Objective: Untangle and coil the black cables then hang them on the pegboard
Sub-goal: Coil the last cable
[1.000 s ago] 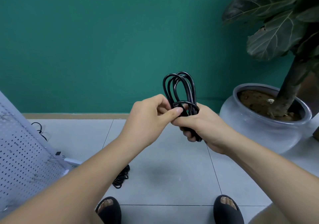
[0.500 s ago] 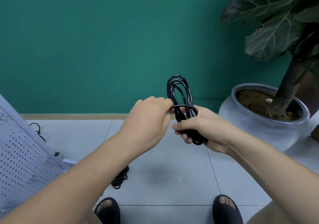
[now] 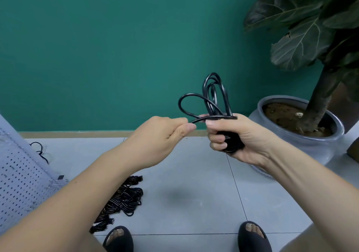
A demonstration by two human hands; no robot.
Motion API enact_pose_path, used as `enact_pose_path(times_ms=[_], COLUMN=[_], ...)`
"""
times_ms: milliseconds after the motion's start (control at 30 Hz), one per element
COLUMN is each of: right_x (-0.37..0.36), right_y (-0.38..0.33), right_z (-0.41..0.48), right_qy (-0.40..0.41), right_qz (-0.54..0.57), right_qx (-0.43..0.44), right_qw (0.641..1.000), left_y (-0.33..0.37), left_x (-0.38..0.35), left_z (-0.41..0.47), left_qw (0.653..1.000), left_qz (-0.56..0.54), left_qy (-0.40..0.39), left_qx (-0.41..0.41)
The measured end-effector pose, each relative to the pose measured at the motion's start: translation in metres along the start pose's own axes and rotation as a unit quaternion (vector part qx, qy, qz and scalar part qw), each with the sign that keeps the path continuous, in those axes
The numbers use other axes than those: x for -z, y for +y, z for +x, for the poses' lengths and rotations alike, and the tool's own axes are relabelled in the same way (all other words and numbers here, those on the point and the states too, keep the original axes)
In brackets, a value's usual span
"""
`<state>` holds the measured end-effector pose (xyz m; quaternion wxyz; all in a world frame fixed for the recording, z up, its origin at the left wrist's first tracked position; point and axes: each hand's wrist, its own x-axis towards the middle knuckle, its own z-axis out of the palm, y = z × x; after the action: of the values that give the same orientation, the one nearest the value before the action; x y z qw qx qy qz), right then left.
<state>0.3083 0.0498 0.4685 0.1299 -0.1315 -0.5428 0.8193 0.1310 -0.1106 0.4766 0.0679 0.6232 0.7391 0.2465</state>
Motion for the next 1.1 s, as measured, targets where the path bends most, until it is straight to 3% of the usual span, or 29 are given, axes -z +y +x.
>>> enact_pose_path(times_ms=[100,233,367,567,767,900,1000,1100], right_x=[-0.007,-0.017,-0.022,-0.026,-0.036,-0.040,-0.044,-0.050], right_y=[0.006,0.011,0.012,0.017,0.022,0.028,0.034,0.039], right_z=[-0.006,-0.006,-0.010,-0.009,-0.010,-0.011,-0.008,-0.005], right_qy=[-0.050,0.015,0.023,0.021,0.009,-0.025,-0.031,0.004], right_qz=[-0.065,-0.103,-0.154,-0.230,-0.296,-0.333,-0.294,-0.237], right_qx=[-0.026,0.003,0.049,-0.005,-0.036,-0.032,-0.038,-0.066], right_qw=[0.996,0.995,0.987,0.973,0.955,0.942,0.954,0.969], left_y=[-0.010,-0.009,-0.004,-0.001,0.002,0.013,0.021,0.039], left_x=[-0.003,-0.002,-0.007,-0.006,-0.006,-0.008,-0.013,-0.023], left_z=[0.002,-0.001,0.000,0.007,0.010,0.011,0.012,0.010], left_qw=[0.997,0.981,0.940,0.859,0.853,0.876,0.875,0.879], left_qz=[-0.001,-0.157,-0.337,-0.509,-0.502,-0.426,-0.391,-0.369], left_qy=[-0.071,-0.104,-0.033,0.019,0.104,0.210,0.265,0.267], left_qx=[0.039,0.052,0.052,0.058,0.099,0.090,0.109,0.138])
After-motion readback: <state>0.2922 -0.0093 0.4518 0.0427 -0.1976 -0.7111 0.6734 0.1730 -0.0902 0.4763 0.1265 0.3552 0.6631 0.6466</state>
